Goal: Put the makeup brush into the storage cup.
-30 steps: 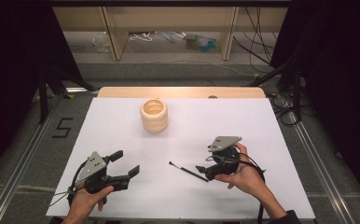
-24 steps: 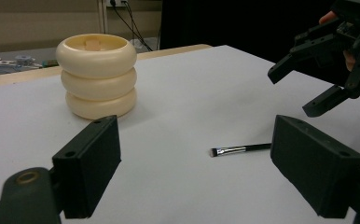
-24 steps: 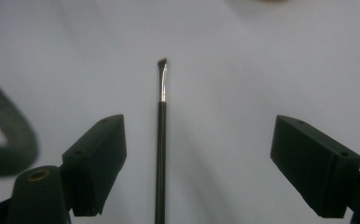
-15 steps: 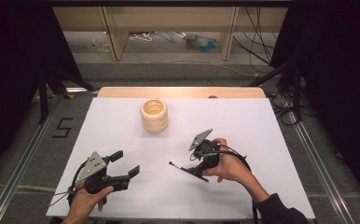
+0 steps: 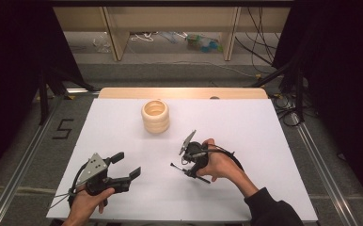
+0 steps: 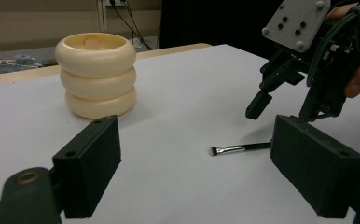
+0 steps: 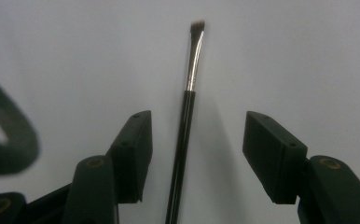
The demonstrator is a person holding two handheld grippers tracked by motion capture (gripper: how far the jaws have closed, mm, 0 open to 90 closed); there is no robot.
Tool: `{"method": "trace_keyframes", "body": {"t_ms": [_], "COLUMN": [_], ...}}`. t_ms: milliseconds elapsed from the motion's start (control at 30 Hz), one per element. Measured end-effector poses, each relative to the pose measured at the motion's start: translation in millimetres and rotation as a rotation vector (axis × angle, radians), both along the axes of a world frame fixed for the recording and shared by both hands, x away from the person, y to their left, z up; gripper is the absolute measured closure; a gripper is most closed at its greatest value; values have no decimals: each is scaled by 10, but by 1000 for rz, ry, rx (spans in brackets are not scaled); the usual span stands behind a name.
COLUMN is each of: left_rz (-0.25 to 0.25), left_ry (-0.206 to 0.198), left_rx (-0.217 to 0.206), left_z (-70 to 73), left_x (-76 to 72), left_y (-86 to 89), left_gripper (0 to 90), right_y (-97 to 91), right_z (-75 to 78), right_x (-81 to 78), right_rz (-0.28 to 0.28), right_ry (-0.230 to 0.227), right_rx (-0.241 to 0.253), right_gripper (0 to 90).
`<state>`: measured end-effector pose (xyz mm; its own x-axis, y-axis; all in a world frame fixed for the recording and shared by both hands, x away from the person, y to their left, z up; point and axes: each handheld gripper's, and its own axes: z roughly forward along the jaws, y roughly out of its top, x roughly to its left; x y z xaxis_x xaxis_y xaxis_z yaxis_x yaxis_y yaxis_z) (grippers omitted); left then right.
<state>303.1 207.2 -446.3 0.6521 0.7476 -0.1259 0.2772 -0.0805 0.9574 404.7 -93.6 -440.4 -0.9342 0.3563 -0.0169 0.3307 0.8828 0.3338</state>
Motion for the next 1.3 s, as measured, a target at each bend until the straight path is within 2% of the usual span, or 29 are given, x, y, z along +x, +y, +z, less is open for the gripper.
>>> {"method": "trace_keyframes", "body": {"t_ms": [133, 200, 233, 267, 533, 567, 633, 733, 833, 1000, 1067, 1100, 1200, 1300], "left_rz": [-5, -6, -8, -9, -7, -6, -5, -2, -5, -5, -5, -5, -4, -4], "left_ry": [-3, -3, -3, -4, -3, -4, -6, -4, -6, -6, -6, -6, -6, -5], "left_rx": [3, 3, 4, 3, 3, 3, 0, -5, 0, 0, 0, 0, 3, 2], "left_z": [-1, 0, 1, 3, 3, 3, 4, 3, 3, 2, 2, 2, 2, 1], "left_x": [5, 5, 3, 1, -3, -2, -3, -4, -4, -3, -3, -3, -1, -2], "left_y": [0, 1, 2, 1, -3, -3, -1, -2, -4, -3, -3, -3, -5, -8], "left_gripper": [161, 161, 162, 162, 163, 163, 163, 163, 164, 164, 165, 165, 165, 166], "right_y": [68, 77, 103, 110, 142, 147, 162, 174, 200, 215, 217, 237, 248, 276], "right_z": [-32, -43, -65, -71, -123, -131, -144, -152, -153, -160, -169, -160, -167, -169], "right_x": [19, 30, 40, 39, 64, 83, 83, 77, 85, 98, 123, 104, 117, 130], "right_rz": [6, 15, 15, 11, 16, 49, 57, 45, 62, 44, 67, 46, 64, 76], "right_ry": [22, 14, 17, 15, 41, 36, 34, 36, 38, 60, 45, 57, 37, 40], "right_rx": [-24, -27, -59, -70, -77, -107, -116, -130, -130, -140, -146, -154, -163, -181], "right_gripper": [520, 545, 579, 592, 646, 661, 671, 683, 749, 768, 782, 790, 802, 817]}}
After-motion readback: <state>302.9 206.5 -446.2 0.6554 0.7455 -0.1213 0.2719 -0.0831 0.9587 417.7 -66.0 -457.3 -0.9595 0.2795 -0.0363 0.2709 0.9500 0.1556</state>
